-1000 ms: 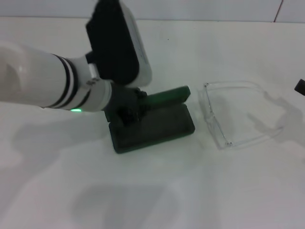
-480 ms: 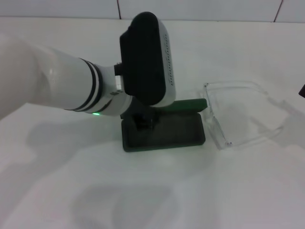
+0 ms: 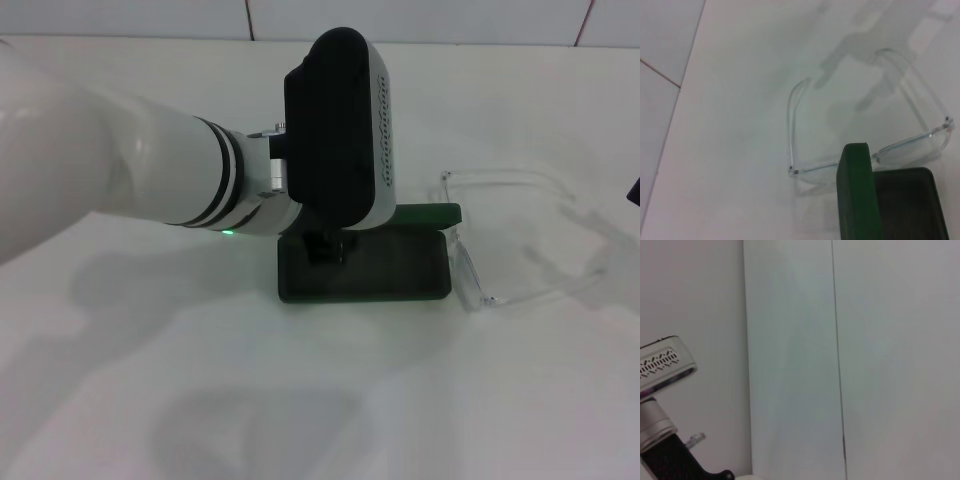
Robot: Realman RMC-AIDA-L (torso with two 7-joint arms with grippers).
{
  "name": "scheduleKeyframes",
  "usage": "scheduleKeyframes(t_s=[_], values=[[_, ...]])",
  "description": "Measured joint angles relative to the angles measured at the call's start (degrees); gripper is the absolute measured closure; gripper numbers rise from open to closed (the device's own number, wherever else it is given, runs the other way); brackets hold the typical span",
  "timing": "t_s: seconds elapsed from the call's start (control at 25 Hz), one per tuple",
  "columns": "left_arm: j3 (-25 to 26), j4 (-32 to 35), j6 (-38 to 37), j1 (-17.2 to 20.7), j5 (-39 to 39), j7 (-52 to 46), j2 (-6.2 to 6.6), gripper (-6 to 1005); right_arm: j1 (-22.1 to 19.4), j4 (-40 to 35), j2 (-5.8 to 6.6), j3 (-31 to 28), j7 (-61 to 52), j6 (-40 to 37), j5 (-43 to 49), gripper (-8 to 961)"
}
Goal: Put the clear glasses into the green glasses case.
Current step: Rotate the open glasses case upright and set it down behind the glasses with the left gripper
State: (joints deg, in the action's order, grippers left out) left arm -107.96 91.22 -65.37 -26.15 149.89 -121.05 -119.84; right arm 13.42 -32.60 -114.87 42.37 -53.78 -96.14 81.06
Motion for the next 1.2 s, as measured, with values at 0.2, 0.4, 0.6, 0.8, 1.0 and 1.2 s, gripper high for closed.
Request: scheduleKeyframes(t_s=[0.2,0.4,0.6,0.8,1.0,1.2], values=[[1.0,-1.14,1.09,-0.28,-0.12,3.1,0.06,768,-0.17,0.0,0.0,0.0,0.0,-0.63,-0.09,179],[3.16,-1.76,1.11,-0.14,-2.84,6.86,0.18,765,-0.49,0.0,-0.04,-0.09,0.0,-0.94,-0.14,179],[4.88,-2.36,1.04,-0.02,-5.62,8.73,0.22,762,-0.65,0.0,-0.09,-0.13,-0.01,-1.35,-0.16,179],[5.28,-2.58,1.04,0.0,-7.18,9.84,0.22,759,-0.68,0.26,-0.16,-0.85,0.0,-2.26,-0.2,179],[5.3,-2.84,1.04,0.04,-7.18,10.08,0.19,756,-0.68,0.77,-0.18,-1.42,0.02,-2.71,-0.21,180],[5.37,-2.98,1.07,0.06,-6.92,10.08,0.12,753,-0.68,1.42,-0.14,-1.62,0.54,-3.33,-0.22,180]])
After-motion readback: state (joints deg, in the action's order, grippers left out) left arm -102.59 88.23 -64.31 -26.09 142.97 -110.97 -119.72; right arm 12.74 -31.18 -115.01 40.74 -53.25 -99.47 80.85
